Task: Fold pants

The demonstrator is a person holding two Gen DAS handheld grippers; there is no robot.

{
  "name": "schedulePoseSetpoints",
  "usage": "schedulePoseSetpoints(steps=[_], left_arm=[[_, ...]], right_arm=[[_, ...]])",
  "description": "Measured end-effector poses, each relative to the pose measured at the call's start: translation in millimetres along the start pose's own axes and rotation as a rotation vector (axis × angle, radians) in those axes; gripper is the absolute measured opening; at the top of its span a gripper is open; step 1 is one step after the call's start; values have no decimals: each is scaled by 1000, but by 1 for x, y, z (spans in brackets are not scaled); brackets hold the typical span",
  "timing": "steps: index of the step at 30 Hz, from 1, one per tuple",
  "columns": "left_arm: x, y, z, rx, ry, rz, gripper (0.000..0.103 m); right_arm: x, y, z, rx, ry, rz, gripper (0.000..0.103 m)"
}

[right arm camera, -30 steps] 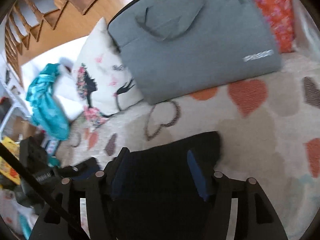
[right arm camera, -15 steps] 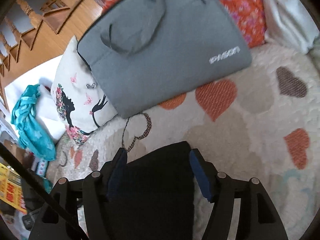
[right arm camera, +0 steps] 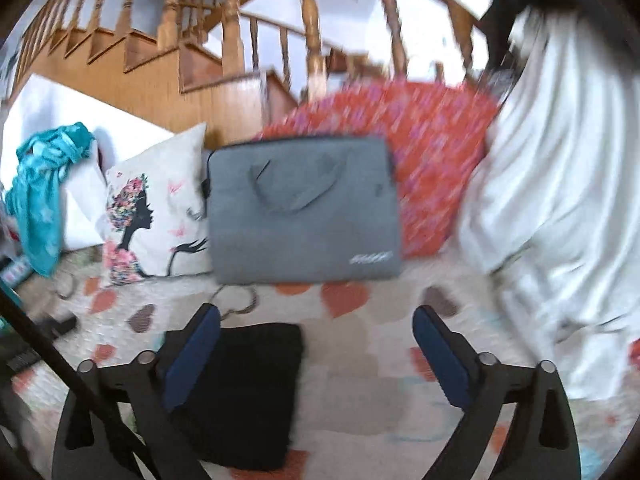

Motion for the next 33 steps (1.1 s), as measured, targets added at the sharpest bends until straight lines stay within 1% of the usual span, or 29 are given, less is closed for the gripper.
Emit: schedulePoseSetpoints(steps=[1,2,3,5,6,8,9,10,12,13,14,16,18,20,26,33], left_arm=[[2,1,-15,-20,-55,7,97],[4,2,-26,-34,-92,8,101],[7,3,-36,-40,-119,7,103],[14,3,-51,-25,-120,11,103],[18,3,-55,-19,-106,16,103],[28,4,-57,-14,-71,27,103],[33,4,-55,-12,-48,39,103],[38,4,-51,-21,-16,55,103],[48,6,-44,-32,60,66,103],[51,9,-41,-28,90,55,103],[56,10,-42,-26,107,47,103],[63,14,-38,-24,151,25,103],[67,16,-34,-14,182,9,103],[71,17,-28,-16,207,4,103],[82,11,-15,-47,238,45,103],[91,4,-5,-47,268,80,103]], right_arm=[[4,3,-7,8,3,-11,103],[8,5,-9,11,31,-17,103],[14,7,-8,6,79,-17,103],[27,11,-7,-61,144,9,103],[33,13,-8,-77,153,30,103],[41,16,-15,-90,143,64,103],[45,18,-19,-108,122,89,103],[52,22,-21,-149,115,115,103],[64,33,-11,-222,209,120,103],[71,42,-5,-267,259,111,99],[76,48,-3,-295,285,103,94],[83,59,3,-284,342,81,93],[87,63,5,-283,361,75,93],[91,64,8,-263,370,75,93],[102,59,23,-256,410,127,93],[112,54,34,-241,445,176,93]])
Point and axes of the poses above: each gripper's, at about its wrist camera, not at the fingertips, and z roughly the way its jaws point, y to its left, x to its underside, the point moved 3 cm from there along z, roughly the way its jaws point, and after that the axes turned 15 degrees about -z, right-handed, at the moved point
